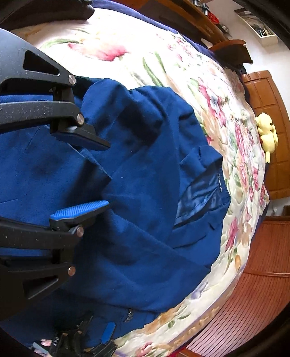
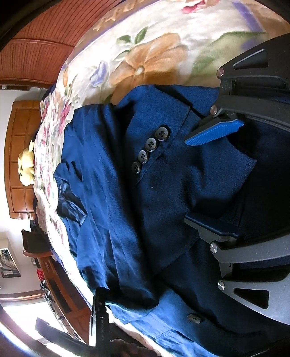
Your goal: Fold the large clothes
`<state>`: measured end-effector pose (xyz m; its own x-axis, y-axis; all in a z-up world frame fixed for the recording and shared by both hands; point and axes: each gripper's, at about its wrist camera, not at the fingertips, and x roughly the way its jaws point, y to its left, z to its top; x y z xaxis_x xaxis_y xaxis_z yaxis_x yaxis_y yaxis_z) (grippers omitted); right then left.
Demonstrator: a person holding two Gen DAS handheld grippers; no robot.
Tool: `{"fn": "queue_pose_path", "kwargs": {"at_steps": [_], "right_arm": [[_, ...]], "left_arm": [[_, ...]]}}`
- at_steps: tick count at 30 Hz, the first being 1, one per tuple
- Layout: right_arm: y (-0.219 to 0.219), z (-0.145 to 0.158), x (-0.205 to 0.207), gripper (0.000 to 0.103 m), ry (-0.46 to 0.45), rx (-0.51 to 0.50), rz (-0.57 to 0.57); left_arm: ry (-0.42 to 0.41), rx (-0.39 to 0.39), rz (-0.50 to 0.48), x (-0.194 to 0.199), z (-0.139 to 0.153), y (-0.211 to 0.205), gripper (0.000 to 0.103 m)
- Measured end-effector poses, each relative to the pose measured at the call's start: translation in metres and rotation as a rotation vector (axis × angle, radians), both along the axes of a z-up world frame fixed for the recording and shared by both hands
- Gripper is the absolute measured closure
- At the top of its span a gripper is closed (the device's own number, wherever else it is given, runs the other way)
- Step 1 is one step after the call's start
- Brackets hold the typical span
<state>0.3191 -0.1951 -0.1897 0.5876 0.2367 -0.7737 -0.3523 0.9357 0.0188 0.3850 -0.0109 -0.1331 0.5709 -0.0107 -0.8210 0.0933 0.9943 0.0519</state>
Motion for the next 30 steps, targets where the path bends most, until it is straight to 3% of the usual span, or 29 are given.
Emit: {"fn": "queue_pose_path", "kwargs": {"at_steps": [3, 5, 6, 7, 8, 10, 19, 30], "right_arm": [[0.001, 0.000, 0.000, 0.037, 0.001, 0.001, 0.000], [0.001, 0.000, 0.000, 0.037, 0.001, 0.001, -0.001], [0.001, 0.000, 0.000, 0.037, 0.001, 0.001, -0.001], [0.001, 0.000, 0.000, 0.037, 0.001, 0.002, -0.001], [0.001, 0.000, 0.000, 0.037, 0.001, 0.001, -0.001], [0.001, -0.001, 0.001, 0.037, 0.003, 0.003, -0.001], [0.002, -0.001, 0.001, 0.036, 0.001, 0.001, -0.002], [0.005, -0.002, 0.000, 0.036, -0.008, -0.016, -0.004]], "left_arm": [[0.004, -0.029, -0.014, -0.004, 0.000, 0.003, 0.061], [0.014, -0.056, -0.029, -0.006, 0.000, 0.003, 0.076], [0.012, -0.054, -0.040, -0.008, 0.000, 0.002, 0.080], [0.004, -0.047, -0.050, -0.011, 0.001, 0.001, 0.092], [-0.006, -0.029, -0.064, -0.016, 0.002, -0.002, 0.096], [-0.044, 0.005, -0.073, -0.028, 0.009, -0.003, 0.096], [-0.142, 0.011, -0.111, -0.109, 0.036, 0.005, 0.097], [-0.123, -0.041, -0.114, -0.171, 0.021, 0.009, 0.094]]}}
